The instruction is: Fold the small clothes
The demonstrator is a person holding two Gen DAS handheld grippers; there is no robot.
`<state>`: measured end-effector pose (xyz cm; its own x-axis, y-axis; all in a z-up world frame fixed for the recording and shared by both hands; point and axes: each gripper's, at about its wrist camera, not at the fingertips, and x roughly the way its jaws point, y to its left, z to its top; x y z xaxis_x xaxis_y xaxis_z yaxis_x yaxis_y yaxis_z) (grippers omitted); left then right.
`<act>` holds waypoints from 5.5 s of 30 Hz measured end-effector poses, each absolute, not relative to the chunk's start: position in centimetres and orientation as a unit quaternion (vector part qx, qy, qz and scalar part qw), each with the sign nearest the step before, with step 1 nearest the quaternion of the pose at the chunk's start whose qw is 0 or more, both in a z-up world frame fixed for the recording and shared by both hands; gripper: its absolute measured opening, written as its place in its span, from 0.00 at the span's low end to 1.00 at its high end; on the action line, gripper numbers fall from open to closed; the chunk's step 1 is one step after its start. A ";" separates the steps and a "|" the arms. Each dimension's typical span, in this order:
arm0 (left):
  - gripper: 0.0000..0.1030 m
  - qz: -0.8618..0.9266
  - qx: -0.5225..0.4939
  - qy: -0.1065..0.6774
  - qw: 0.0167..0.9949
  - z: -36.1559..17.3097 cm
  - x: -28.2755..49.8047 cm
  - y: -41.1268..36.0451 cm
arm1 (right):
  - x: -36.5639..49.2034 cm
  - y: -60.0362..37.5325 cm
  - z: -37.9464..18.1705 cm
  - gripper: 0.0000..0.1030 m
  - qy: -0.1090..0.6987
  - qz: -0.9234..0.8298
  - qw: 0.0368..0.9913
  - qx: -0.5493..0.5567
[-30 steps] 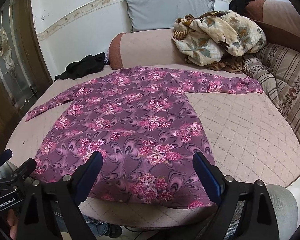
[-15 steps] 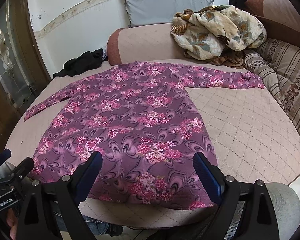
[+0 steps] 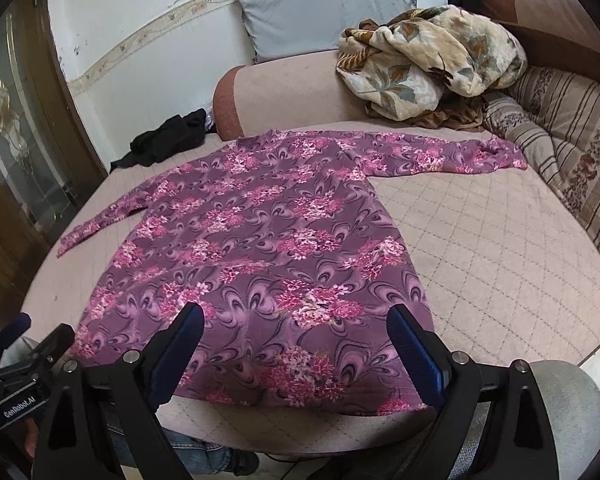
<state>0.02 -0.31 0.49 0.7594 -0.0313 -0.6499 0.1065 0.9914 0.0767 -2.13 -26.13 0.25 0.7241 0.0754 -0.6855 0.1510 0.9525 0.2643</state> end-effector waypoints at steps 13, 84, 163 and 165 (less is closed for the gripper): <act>1.00 -0.057 0.059 0.345 0.935 0.9 0.2 -1.3 | -1.1 -30.6 1.9 0.83 0.357 -0.007 0.903 0.240; 1.00 -0.131 -0.289 0.514 0.797 -5.0 25.5 2.6 | 13.3 -26.5 -3.5 0.64 0.388 0.196 0.844 0.314; 0.81 -0.017 -0.040 0.442 0.896 -1.9 15.1 0.0 | 10.8 -35.9 -3.8 0.63 0.402 0.012 0.860 0.314; 0.81 -0.027 -0.042 0.450 0.892 -1.8 13.5 0.2 | 8.7 -33.5 -3.0 0.71 0.391 0.018 0.869 0.303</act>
